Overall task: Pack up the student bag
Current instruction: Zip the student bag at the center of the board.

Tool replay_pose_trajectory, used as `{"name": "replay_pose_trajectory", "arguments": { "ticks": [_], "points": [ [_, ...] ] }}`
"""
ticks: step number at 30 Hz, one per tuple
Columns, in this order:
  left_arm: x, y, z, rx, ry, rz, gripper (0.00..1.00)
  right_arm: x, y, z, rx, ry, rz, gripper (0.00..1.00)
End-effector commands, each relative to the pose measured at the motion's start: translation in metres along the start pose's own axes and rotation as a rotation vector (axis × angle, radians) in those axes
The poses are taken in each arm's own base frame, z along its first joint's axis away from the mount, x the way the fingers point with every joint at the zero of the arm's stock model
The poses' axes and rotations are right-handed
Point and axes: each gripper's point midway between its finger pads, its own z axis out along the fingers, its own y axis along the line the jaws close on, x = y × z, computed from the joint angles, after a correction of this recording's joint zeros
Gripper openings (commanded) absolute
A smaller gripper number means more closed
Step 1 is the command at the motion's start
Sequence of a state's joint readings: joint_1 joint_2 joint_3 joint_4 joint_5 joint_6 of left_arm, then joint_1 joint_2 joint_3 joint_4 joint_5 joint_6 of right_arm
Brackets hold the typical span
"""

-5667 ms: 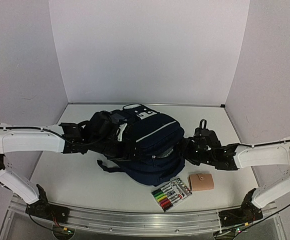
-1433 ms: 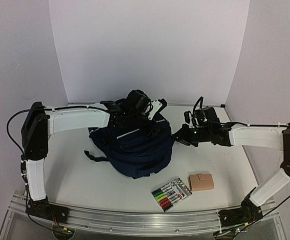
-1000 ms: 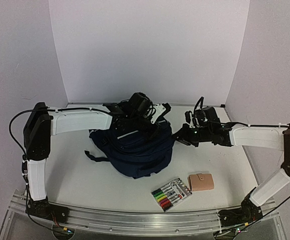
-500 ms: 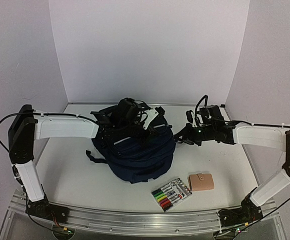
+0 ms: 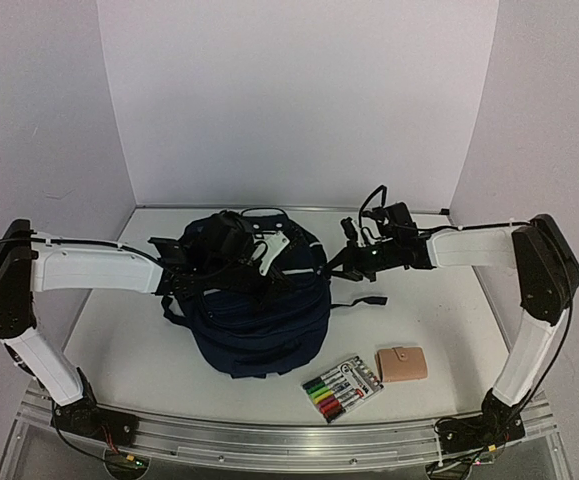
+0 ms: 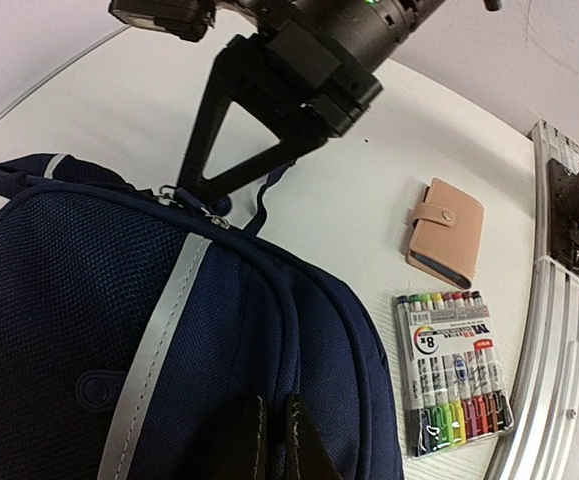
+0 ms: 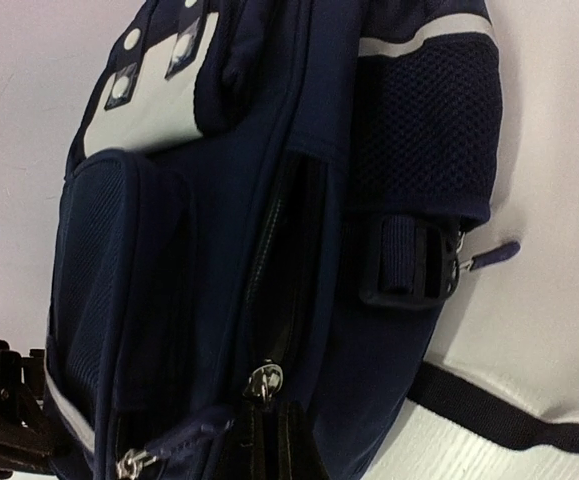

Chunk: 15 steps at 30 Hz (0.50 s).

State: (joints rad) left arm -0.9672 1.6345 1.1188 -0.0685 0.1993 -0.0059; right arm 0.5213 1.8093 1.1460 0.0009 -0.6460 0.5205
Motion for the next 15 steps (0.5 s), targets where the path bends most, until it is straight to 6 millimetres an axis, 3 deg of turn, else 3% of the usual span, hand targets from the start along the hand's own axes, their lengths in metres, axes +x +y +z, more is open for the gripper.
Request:
{"name": "replay_pose_trajectory", "arguments": {
  "ticks": [1, 15],
  "points": [
    [0.018, -0.027, -0.02, 0.109, 0.068, -0.065, 0.0, -0.057, -0.004, 0.006, -0.005, -0.158, -0.045, 0.0],
    [0.032, -0.034, -0.027, 0.141, 0.109, -0.103, 0.0, -0.103, -0.005, 0.038, -0.053, -0.248, -0.051, 0.0]
  ]
}}
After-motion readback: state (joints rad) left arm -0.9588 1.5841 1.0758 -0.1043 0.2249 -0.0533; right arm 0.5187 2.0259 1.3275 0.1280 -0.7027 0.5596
